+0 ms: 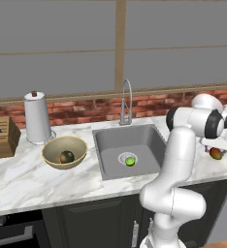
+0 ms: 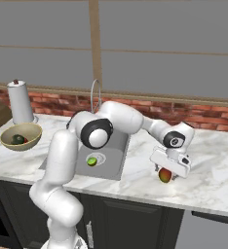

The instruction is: There is a mixed pile of frozen fruits and vegetables on the counter. Locate all the frozen vegetables and place the items in a bowl on the counter. Take all the frozen fruits and defrost them in a running sink.

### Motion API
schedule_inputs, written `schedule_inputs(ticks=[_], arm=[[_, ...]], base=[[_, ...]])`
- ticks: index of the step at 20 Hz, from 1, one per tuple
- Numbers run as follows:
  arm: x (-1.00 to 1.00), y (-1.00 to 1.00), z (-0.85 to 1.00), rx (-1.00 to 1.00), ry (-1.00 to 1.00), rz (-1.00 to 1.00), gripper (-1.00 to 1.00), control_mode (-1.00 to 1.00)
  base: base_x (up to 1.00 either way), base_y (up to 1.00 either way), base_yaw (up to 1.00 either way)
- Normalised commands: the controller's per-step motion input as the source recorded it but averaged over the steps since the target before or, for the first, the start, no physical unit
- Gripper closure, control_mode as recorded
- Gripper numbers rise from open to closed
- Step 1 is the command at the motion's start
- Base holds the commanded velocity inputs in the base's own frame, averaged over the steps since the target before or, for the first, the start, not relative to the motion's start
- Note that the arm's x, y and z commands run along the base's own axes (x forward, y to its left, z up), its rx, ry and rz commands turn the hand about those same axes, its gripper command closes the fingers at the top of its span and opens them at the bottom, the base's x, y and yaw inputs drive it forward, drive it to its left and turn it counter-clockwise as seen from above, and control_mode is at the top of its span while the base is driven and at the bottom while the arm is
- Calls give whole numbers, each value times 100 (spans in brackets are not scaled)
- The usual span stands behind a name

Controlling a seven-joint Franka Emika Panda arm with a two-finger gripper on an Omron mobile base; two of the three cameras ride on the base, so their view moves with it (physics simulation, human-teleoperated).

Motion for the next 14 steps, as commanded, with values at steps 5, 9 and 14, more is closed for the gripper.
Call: schedule_inputs(ticks=[5,9,14], arm=[[0,26,-11,0,0,-7,100,-100],[0,16,-13,0,0,-8,100,-100],[-17,10,34,0,-1,-3,100,-100]], base=[[0,0,0],[0,0,0],[0,0,0]])
